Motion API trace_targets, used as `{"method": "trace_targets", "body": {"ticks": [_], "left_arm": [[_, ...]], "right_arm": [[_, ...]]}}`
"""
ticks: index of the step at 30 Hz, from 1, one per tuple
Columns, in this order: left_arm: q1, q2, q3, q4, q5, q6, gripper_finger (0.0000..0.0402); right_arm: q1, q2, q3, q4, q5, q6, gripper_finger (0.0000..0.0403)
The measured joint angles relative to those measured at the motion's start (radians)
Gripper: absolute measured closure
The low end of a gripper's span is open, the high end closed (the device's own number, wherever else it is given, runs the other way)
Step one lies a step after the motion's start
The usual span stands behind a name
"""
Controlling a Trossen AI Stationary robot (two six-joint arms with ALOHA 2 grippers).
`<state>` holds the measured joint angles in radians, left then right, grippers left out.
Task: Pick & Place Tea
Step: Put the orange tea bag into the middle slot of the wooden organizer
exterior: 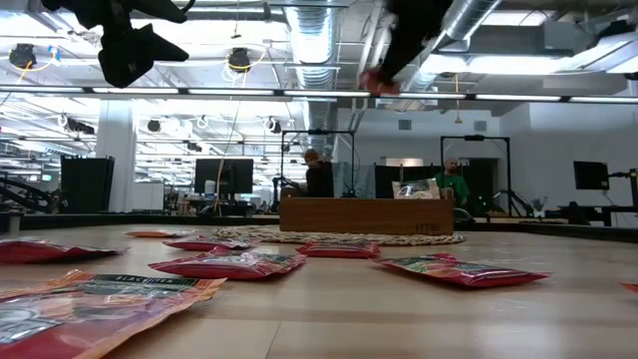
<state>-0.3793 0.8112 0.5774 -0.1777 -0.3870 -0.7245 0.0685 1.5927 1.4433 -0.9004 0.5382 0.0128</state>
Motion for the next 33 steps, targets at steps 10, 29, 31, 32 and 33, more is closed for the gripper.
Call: {"method": "trace_targets", "body": {"ticks": [10,29,31,32,33], "left_arm": [[0.000,0.000,0.000,-0.005,0.000,-0.002,0.0205],[0.000,0.000,0.000,-0.009,-0.010,0.036,0.0205],[0.000,0.000,0.000,-0.011,-0.011,0.036,0.0205],[0.000,0.000,0.000,-0.011,-0.011,0.037,0.0205],[0.000,0.000,0.000,-0.011,-0.011,0.037,0.0205]], "right_arm": [[-0.102,0.278,0.015,0.021,0.020,0.012,0.0402],[-0.104,0.392,0.015,0.098,0.139,0.012,0.0401],[-0.105,0.392,0.015,0.094,0.140,0.012,0.0401],[-0.105,0.392,0.015,0.094,0.141,0.012,0.0401],[-0.106,0.392,0.015,0.094,0.142,0.012,0.0401]]}}
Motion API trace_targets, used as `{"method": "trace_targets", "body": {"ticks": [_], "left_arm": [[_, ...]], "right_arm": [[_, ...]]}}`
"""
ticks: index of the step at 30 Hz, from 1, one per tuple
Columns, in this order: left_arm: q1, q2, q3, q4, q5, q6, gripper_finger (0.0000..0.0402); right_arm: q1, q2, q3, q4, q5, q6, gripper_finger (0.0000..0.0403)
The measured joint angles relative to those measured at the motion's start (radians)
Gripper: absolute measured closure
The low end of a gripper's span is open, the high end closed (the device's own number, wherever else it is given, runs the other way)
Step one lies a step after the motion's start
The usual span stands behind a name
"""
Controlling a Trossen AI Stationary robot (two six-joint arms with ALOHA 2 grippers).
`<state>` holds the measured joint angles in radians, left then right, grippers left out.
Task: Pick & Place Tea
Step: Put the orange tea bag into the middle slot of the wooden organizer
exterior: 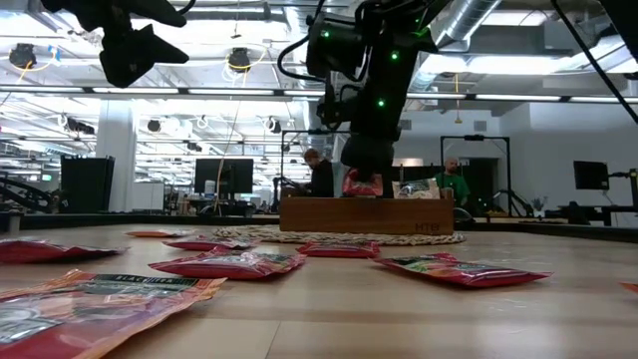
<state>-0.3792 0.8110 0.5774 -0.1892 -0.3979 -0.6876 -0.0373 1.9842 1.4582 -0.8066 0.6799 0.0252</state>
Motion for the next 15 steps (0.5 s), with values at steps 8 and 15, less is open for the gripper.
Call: {"method": "trace_targets", "body": {"ticks": [8,15], "left_arm": [[0.000,0.000,0.000,0.000,0.000,0.010,0.0205],[0.000,0.000,0.000,0.000,0.000,0.022,0.0205]], "right_arm": [[-0.017,0.000,-0.021,0.027,-0.024,0.012,0.0401],[-0.015,0.002,-0.026,0.023,-0.027,0.036,0.0401]]}}
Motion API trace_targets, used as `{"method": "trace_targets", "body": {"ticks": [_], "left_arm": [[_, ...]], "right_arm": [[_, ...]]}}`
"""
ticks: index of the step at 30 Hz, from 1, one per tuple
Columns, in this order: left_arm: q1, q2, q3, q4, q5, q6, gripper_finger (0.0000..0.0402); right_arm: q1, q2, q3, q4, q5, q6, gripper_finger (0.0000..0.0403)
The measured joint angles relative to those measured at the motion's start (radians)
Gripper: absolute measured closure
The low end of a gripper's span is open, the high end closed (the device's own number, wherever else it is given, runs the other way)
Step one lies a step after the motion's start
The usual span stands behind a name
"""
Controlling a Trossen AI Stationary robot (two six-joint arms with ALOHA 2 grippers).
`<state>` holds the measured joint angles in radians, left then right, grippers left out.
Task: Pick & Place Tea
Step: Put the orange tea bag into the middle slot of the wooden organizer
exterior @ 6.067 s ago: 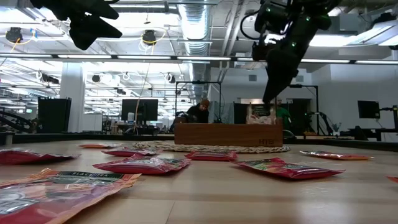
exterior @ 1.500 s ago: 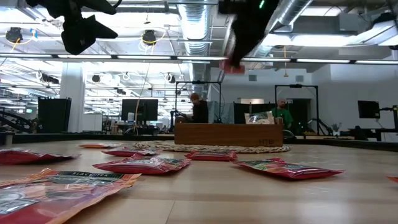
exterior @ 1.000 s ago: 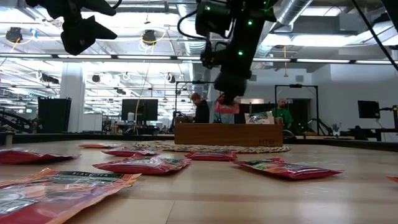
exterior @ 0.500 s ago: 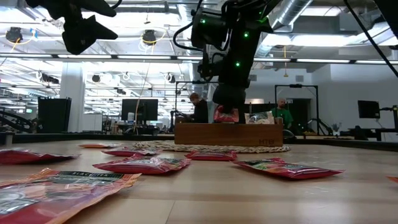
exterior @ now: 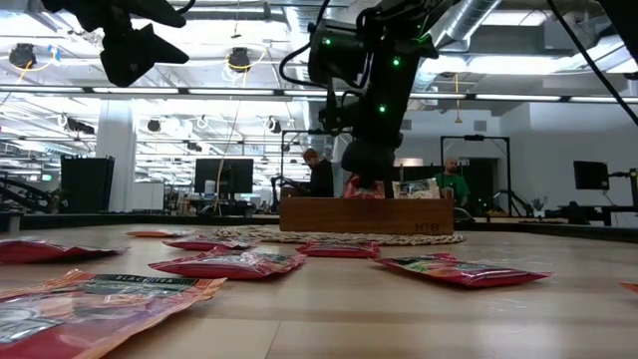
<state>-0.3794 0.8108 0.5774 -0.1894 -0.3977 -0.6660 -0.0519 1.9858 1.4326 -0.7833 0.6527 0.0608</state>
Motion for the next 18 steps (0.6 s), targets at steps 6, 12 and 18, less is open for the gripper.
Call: {"method": "trace_targets", "body": {"ticks": [6,12,18], "left_arm": [[0.000,0.000,0.000,0.000,0.000,0.000,0.0205],[0.000,0.000,0.000,0.000,0.000,0.000,0.0205],[0.000,0.000,0.000,0.000,0.000,0.000,0.0205]], "right_arm": [[-0.001,0.000,0.000,0.002,0.000,0.001,0.0400],[-0.008,0.000,0.000,0.003,-0.018,0.011,0.0385],[-0.023,0.000,0.000,0.006,-0.063,0.011,0.0366]]}}
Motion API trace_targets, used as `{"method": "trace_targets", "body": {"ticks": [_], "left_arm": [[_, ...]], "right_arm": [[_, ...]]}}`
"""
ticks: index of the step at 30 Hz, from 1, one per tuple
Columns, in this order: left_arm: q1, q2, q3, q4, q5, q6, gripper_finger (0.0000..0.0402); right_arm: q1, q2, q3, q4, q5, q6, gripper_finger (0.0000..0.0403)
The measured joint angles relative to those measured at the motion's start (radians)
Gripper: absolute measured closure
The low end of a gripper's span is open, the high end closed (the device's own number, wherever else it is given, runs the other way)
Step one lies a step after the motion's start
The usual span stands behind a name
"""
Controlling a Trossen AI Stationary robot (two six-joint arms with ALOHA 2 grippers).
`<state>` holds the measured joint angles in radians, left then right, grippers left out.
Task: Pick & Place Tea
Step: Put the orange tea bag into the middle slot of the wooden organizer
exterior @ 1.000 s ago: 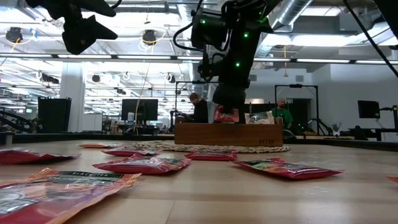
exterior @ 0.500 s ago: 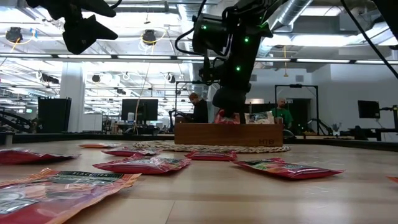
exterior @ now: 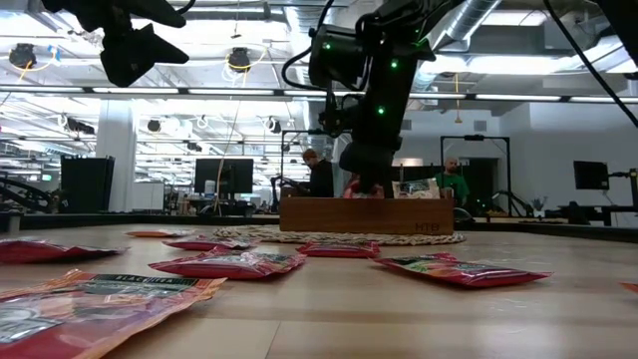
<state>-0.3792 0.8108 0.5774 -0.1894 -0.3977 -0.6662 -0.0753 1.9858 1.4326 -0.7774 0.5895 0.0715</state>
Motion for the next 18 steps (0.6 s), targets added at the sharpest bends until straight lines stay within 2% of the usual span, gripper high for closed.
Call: {"method": "trace_targets", "body": {"ticks": [12,18], "left_arm": [[0.000,0.000,0.000,0.000,0.000,0.002,0.0205],[0.000,0.000,0.000,0.000,0.000,0.003,0.0205]], "right_arm": [[-0.013,0.000,0.000,0.005,-0.015,-0.017,0.0323],[-0.012,0.000,0.000,0.005,-0.014,-0.044,0.0288]]}}
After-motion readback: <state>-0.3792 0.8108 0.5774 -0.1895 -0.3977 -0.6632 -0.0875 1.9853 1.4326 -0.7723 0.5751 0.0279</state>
